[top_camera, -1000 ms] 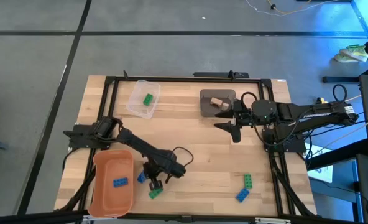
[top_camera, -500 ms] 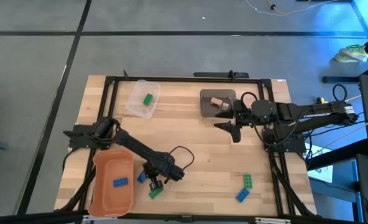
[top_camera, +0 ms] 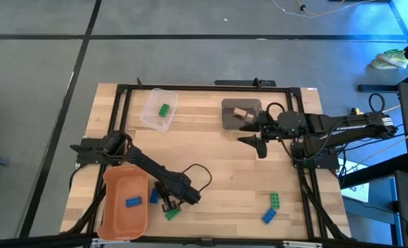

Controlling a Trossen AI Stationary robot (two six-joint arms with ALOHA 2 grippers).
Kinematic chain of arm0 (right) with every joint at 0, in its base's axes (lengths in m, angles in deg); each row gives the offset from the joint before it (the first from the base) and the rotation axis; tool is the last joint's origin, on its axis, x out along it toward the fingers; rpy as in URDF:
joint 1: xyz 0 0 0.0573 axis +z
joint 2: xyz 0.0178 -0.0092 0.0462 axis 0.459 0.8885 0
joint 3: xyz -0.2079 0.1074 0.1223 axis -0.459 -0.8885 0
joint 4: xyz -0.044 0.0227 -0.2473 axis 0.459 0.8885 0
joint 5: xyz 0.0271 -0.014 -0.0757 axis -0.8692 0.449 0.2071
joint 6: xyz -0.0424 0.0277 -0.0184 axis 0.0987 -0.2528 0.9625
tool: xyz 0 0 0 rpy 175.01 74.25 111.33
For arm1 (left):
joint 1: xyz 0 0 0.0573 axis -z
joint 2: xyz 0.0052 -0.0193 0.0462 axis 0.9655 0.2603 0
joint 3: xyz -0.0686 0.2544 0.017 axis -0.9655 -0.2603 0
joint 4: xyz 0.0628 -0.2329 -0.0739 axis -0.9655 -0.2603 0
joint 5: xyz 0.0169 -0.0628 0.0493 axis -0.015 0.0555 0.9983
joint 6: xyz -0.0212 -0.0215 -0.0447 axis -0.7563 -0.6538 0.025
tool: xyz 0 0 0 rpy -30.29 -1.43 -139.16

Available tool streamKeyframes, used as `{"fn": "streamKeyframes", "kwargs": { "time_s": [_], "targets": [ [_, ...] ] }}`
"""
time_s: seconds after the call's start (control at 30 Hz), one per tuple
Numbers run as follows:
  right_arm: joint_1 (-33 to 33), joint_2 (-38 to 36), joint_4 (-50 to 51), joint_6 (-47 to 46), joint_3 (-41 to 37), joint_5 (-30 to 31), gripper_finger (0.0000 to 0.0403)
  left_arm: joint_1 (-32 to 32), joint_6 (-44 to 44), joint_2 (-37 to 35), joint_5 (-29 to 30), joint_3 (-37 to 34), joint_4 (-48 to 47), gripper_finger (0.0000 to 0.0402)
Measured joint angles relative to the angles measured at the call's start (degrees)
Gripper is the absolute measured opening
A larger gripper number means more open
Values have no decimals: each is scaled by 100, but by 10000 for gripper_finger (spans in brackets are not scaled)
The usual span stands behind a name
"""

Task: Sort & place blocks by color
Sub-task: Put the left blue game piece into the orange bin

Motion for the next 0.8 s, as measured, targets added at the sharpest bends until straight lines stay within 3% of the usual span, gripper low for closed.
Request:
{"fn": "streamKeyframes", "kwargs": {
  "time_s": [0.27, 0.5, 0.8],
  "targets": [
    [0, 2, 29, -133, 0, 0, 237, -42, 17, -32, 50, 0, 226, 0],
    [0, 2, 32, -153, 0, 0, 237, -232, 606, -83, 367, 1, 380, 0],
    [0, 2, 29, -286, 0, 0, 237, -1013, 1482, -83, 1252, 2, 550, 0]
  ]
}}
